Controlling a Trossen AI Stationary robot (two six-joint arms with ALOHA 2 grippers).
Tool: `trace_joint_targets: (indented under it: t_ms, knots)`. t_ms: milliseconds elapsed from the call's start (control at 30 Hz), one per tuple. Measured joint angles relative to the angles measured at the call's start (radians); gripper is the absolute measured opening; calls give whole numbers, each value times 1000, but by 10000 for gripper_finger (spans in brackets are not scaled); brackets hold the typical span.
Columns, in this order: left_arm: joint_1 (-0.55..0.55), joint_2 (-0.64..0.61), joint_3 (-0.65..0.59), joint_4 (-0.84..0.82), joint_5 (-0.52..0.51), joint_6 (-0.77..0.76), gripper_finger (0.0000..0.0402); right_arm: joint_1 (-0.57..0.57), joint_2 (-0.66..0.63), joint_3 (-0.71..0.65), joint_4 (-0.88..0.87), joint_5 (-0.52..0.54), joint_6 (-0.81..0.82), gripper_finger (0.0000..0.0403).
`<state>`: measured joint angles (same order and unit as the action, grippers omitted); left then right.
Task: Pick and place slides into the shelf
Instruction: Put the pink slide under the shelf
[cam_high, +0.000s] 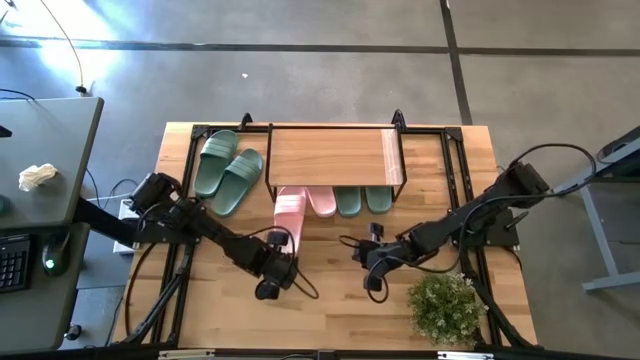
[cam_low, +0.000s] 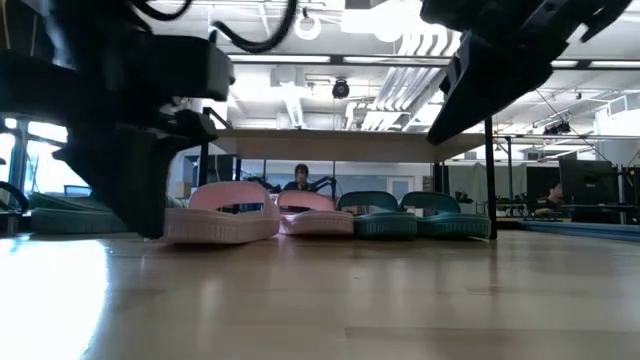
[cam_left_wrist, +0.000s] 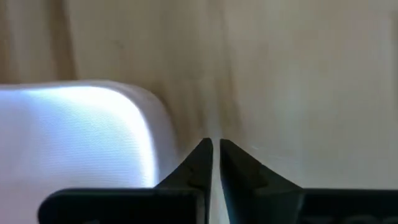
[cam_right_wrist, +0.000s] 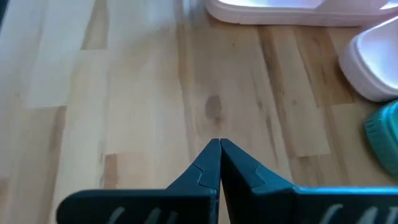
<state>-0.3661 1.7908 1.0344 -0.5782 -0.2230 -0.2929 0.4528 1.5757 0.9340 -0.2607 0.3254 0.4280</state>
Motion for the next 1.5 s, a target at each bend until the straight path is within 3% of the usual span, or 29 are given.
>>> trace_joint_targets:
  t_ms: [167,367,533,800,1033,1500]
  knots:
    - [61,11,1,4,-4,57,2,-41,0,0,2,4,-12,0]
    - [116,28,1,3,2,107,9,-129,-13,0,14,-21,-27,0]
    - [139,27,1,12,-6,114,1,-237,-99,-1,36,-36,-64,0]
    - [137,27,0,33,-10,114,1,-536,-308,0,23,-65,-67,0]
    - [137,27,0,49,-9,114,1,-767,-324,0,-105,-185,-80,0]
    - [138,27,1,56,-62,113,3,-833,-326,0,-222,-179,-141,0]
